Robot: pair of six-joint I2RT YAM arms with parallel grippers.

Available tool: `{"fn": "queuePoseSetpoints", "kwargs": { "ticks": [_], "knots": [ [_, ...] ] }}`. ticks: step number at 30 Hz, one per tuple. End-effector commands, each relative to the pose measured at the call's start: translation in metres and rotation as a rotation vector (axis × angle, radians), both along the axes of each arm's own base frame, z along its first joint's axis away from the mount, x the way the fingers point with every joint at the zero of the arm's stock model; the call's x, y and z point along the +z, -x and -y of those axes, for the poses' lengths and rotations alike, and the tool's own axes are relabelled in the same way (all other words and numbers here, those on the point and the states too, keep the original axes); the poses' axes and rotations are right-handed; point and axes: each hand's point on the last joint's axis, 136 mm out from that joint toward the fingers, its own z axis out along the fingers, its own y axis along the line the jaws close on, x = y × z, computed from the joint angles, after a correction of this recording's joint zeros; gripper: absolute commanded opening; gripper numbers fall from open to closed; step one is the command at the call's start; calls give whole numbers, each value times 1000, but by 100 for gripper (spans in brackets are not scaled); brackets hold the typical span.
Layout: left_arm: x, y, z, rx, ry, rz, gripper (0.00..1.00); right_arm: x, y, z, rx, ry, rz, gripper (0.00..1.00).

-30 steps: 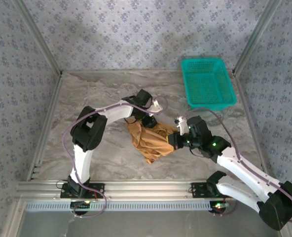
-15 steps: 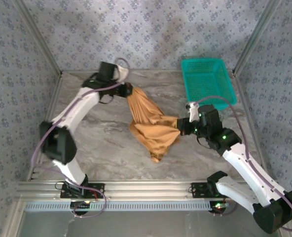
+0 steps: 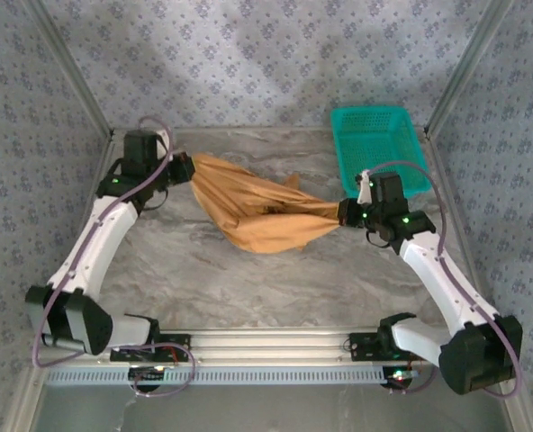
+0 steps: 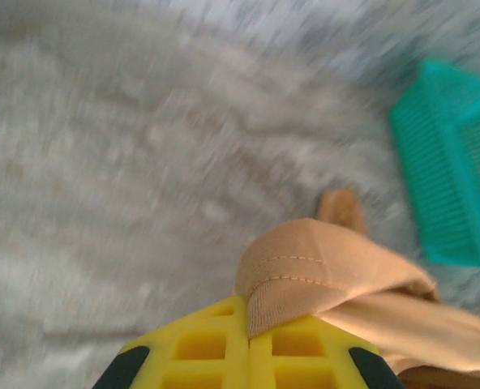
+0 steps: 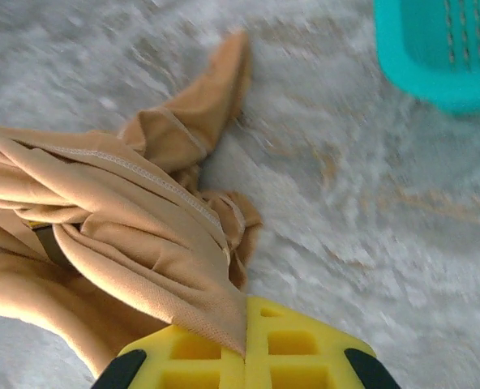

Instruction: Fold the inside-out t-shirt

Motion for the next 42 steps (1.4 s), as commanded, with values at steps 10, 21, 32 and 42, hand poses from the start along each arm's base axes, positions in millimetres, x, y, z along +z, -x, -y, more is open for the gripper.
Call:
{"fn": "queuePoseSetpoints", "kwargs": {
  "ticks": [10, 21, 32, 42],
  "knots": [
    [-54, 8, -6, 123, 213, -208, 0, -47, 15, 30, -149, 190, -215, 7],
    [-3, 16, 58, -9, 281, -133, 0, -9, 30, -118, 194, 154, -90, 39],
    [11, 20, 49, 3, 239, -99, 0, -81, 37, -191, 438, 197, -224, 28],
    [11, 25, 46, 5, 229, -103, 0, -83, -71, -130, 120, 312, -167, 34]
  ]
}}
